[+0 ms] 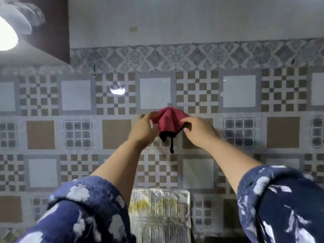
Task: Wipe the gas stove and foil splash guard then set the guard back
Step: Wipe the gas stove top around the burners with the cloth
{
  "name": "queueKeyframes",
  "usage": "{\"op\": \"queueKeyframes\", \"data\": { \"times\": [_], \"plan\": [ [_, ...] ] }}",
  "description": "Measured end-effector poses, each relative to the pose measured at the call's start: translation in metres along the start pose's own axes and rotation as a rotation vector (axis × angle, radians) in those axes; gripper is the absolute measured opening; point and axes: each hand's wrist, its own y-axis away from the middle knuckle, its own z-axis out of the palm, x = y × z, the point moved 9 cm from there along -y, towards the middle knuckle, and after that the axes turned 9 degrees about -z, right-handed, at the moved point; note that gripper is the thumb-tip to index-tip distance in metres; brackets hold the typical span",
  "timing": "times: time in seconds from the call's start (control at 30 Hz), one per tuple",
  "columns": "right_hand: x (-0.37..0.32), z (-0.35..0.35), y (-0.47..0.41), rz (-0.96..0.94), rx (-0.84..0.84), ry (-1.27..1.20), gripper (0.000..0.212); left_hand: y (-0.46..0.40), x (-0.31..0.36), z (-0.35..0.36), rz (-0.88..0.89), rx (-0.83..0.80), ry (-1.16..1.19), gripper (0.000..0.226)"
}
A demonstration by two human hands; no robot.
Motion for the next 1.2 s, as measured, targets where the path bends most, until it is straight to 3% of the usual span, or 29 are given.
{"op": "queueKeyframes", "data": {
  "times": [0.17,0.3,0.5,0.77,0.97,1.2],
  "plan": [
    [0.023,0.013,-0.038,0.053,0.316,-0.1,0.029,-0.032,-0.018,0.025,0.052,0.106,0.088,0.034],
    [0.033,0.018,-0.048,0.026,0.447,-0.096,0.02,-0.045,-0.024,0.027,0.088,0.22,0.097,0.031],
    [0.023,-0.017,-0.048,-0.026,0.583,-0.119,0.028,-0.033,0.003,0.003,0.145,0.307,0.162,0.038],
    [0.013,-0.072,0.021,-0.02,0.41,-0.157,0.033,0.046,0.047,-0.003,0.088,0.17,0.157,0.038],
    [0.021,-0.11,0.132,0.039,0.31,-0.211,0.041,0.172,0.075,0.023,-0.033,0.059,0.223,0.042],
    [0.037,-0.129,0.272,0.193,0.068,-0.316,0.041,0.319,0.092,0.051,-0.228,-0.029,0.191,0.046]
  ]
}}
